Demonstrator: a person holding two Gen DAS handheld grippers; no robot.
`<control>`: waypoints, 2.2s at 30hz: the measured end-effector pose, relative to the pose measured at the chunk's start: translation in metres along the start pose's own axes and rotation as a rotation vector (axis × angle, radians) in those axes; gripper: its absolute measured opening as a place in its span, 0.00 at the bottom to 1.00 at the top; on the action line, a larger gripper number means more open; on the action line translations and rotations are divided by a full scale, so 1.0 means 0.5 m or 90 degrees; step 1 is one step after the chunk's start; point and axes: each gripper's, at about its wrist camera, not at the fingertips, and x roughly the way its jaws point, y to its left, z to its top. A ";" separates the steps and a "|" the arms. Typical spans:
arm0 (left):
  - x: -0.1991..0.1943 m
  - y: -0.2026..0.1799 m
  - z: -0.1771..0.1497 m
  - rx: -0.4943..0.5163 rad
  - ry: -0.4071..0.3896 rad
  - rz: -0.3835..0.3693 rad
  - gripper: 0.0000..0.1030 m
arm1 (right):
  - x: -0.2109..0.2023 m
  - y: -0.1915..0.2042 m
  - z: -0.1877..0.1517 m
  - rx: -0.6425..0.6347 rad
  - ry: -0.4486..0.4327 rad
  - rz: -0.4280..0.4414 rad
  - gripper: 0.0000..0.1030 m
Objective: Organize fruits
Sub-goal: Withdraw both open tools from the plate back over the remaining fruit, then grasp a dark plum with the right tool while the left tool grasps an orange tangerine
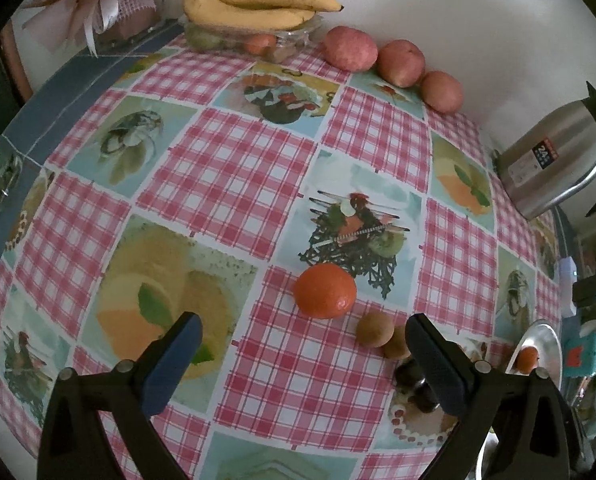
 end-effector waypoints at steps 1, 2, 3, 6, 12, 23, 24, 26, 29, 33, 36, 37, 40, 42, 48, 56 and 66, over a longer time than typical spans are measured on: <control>0.001 0.000 -0.001 -0.001 0.002 -0.001 0.99 | 0.000 0.002 0.000 -0.006 0.000 -0.001 0.89; 0.002 -0.001 -0.001 -0.003 0.004 -0.002 0.99 | 0.002 0.005 0.000 -0.011 0.003 0.000 0.86; 0.002 -0.001 -0.001 -0.005 0.005 -0.004 0.99 | 0.005 0.007 -0.002 -0.014 0.006 0.004 0.83; 0.002 0.001 0.000 -0.009 0.005 -0.007 0.99 | 0.013 0.005 -0.004 -0.012 0.013 0.015 0.77; 0.006 0.001 -0.002 -0.014 0.015 -0.014 0.99 | 0.029 -0.005 -0.010 -0.008 0.029 0.017 0.56; 0.044 -0.015 -0.019 -0.013 0.063 -0.036 0.99 | 0.074 -0.011 -0.034 0.000 0.098 0.041 0.44; 0.048 -0.017 -0.020 -0.013 0.067 -0.038 0.99 | 0.077 -0.011 -0.036 0.000 0.104 0.040 0.42; 0.052 -0.021 -0.024 -0.012 0.075 -0.043 0.99 | 0.085 -0.011 -0.041 0.001 0.117 0.040 0.41; 0.058 -0.030 -0.026 -0.007 0.081 -0.043 0.99 | 0.093 -0.014 -0.047 0.005 0.130 0.042 0.41; 0.066 -0.037 -0.027 -0.002 0.089 -0.045 0.99 | 0.104 -0.015 -0.052 0.006 0.147 0.039 0.41; 0.068 -0.040 -0.028 0.000 0.093 -0.045 0.99 | 0.109 -0.012 -0.054 0.000 0.155 0.037 0.41; 0.068 -0.041 -0.028 0.000 0.093 -0.045 0.99 | 0.110 -0.010 -0.055 -0.003 0.157 0.038 0.41; 0.067 -0.041 -0.028 0.000 0.094 -0.046 0.99 | 0.111 -0.006 -0.055 -0.008 0.160 0.041 0.35; 0.070 -0.043 -0.029 -0.001 0.096 -0.048 0.99 | 0.113 -0.005 -0.053 -0.008 0.160 0.037 0.32; 0.074 -0.049 -0.030 0.002 0.097 -0.052 0.99 | 0.111 -0.006 -0.054 -0.009 0.155 0.036 0.27; 0.065 -0.040 -0.026 -0.010 0.091 -0.059 0.98 | 0.104 -0.014 -0.052 0.002 0.149 0.037 0.27; 0.049 -0.002 0.003 -0.041 0.042 -0.056 0.88 | 0.049 -0.027 -0.031 0.034 0.092 0.065 0.27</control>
